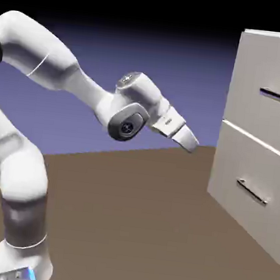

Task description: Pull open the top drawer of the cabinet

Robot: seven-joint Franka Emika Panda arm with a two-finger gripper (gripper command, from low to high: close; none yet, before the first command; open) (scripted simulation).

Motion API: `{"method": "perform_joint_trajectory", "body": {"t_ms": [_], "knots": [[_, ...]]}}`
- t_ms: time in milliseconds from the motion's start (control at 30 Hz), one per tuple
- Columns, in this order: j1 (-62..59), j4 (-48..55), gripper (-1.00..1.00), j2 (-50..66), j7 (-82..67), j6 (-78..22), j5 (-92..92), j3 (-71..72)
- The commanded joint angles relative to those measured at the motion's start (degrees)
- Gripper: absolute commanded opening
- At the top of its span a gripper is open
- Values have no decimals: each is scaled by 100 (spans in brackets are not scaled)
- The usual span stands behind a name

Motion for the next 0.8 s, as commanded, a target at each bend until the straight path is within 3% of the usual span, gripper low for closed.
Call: {"method": "perform_joint_trajectory", "body": {"t_ms": [0,767], "knots": [[-185,83,0,-97,-240,-67,250,111],[-4424,2001,0,-2336,-5753,-1604,5981,2654]]}}
